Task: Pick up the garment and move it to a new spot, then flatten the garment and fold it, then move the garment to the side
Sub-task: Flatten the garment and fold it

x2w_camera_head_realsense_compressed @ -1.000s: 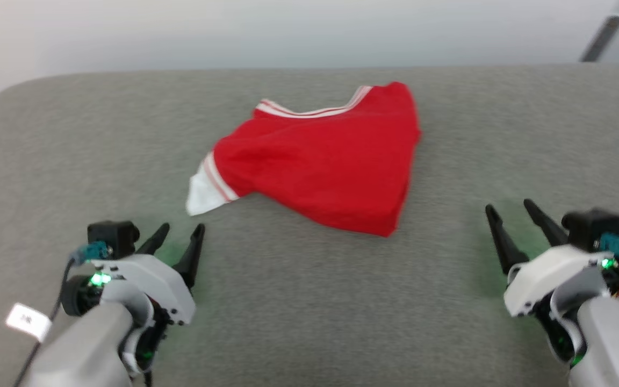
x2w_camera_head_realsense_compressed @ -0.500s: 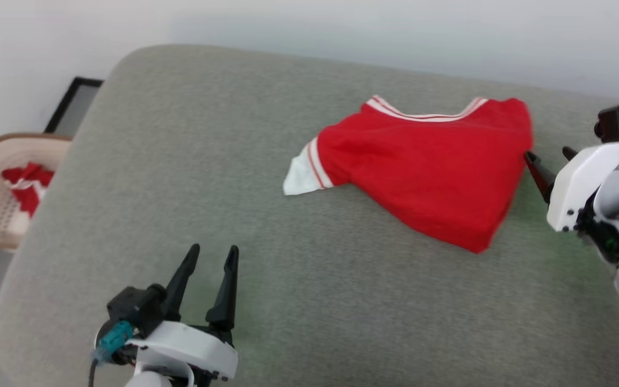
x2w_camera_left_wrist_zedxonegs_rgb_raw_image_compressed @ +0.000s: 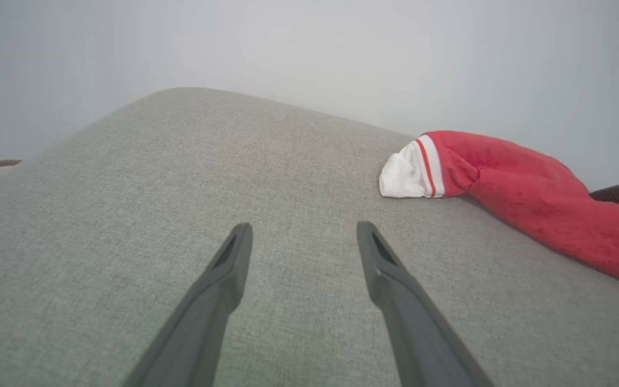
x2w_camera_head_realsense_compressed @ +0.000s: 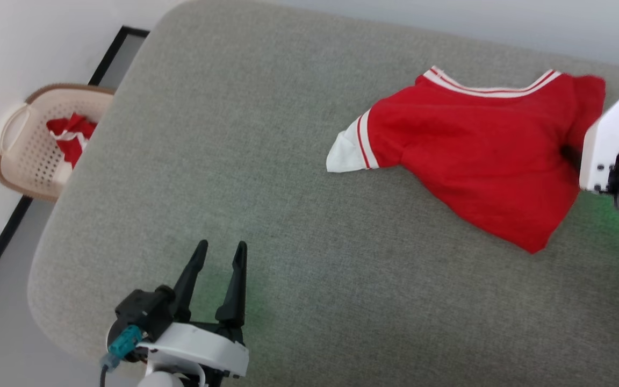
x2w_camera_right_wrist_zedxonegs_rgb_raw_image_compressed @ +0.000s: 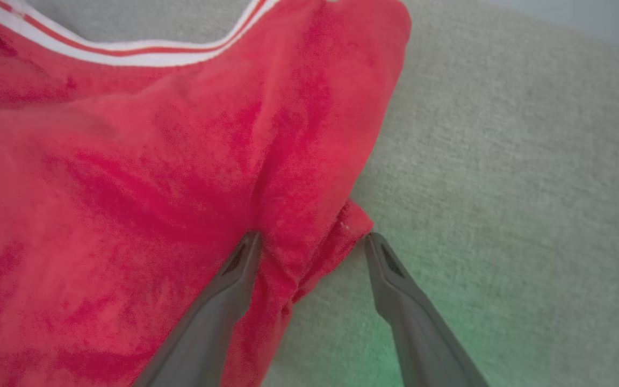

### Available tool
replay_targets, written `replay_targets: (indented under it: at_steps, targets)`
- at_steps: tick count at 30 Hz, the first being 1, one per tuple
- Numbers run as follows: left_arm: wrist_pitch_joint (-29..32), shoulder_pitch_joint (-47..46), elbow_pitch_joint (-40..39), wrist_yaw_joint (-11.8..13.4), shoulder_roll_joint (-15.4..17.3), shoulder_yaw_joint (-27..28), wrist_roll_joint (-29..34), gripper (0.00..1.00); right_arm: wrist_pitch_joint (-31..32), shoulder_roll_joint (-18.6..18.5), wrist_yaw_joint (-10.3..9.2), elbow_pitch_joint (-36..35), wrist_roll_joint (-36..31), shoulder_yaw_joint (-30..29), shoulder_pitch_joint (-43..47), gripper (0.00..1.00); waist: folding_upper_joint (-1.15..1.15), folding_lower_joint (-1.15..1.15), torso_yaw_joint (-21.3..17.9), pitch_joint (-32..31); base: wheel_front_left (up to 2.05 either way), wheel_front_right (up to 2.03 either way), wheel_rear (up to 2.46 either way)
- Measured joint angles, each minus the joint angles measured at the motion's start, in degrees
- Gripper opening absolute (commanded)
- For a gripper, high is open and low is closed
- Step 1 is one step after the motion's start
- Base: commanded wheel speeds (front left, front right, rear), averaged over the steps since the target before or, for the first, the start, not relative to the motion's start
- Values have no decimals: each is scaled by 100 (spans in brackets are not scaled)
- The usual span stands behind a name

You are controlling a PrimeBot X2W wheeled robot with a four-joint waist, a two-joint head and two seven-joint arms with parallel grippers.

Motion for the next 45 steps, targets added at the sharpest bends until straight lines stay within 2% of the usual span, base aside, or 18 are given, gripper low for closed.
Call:
replay_targets:
  at_steps: [2,3,4,8,12,19,25,29,31,35,36,39,42,45]
  targets:
    - [0,-51,36,-35,-47,48,63,100,-169,71,0,52,-4,-34,-117,99,0,0,36,87,0,0,0]
    - [0,-79,54,-53,-67,71,87,100,-243,114,0,55,-25,-1,-130,42,0,0,52,122,0,0,0]
    - [0,-102,67,-65,-90,98,94,100,-286,156,-3,34,-32,66,-133,0,0,0,67,152,0,0,0]
    - [0,-118,112,-74,-126,221,140,100,-642,248,-3,-282,9,541,-65,0,0,0,71,193,0,0,0]
    - [0,-124,130,-92,-147,304,165,100,-973,330,-3,-859,163,1280,127,0,0,0,-21,158,0,0,0]
    - [0,-119,114,-92,-169,240,134,100,-1079,353,-3,-2343,617,3045,592,0,0,0,-207,104,0,0,0]
    - [0,-105,98,-92,-174,232,94,100,-976,348,-2,-3501,834,4157,904,0,0,0,-318,126,0,0,0]
    - [0,-117,113,-92,-179,207,51,100,-940,244,-4,-3938,801,4638,1055,0,0,0,-314,155,0,0,0]
    - [0,-149,132,-93,-188,176,27,100,-1109,263,-2,-4097,877,4498,1134,0,0,0,-286,167,0,0,0]
    - [0,-156,148,-93,-194,241,-85,100,-1324,227,-3,-4440,372,4151,876,0,0,0,-286,173,0,0,0]
    - [0,-156,151,-93,-201,242,-87,100,-1321,243,-2,-4547,160,4195,835,0,0,0,-292,171,0,0,0]
    - [0,-151,181,-93,-210,235,-97,100,-1205,343,-2,-4710,119,4359,873,0,0,0,-300,152,0,0,0]
    - [0,-154,207,-93,-219,190,-153,100,-915,368,1,-4808,270,4998,1070,0,0,0,-287,109,0,0,0]
    - [0,-157,219,-98,-229,171,-185,100,-882,332,1,-4767,409,5297,1146,0,0,0,-252,94,0,0,0]
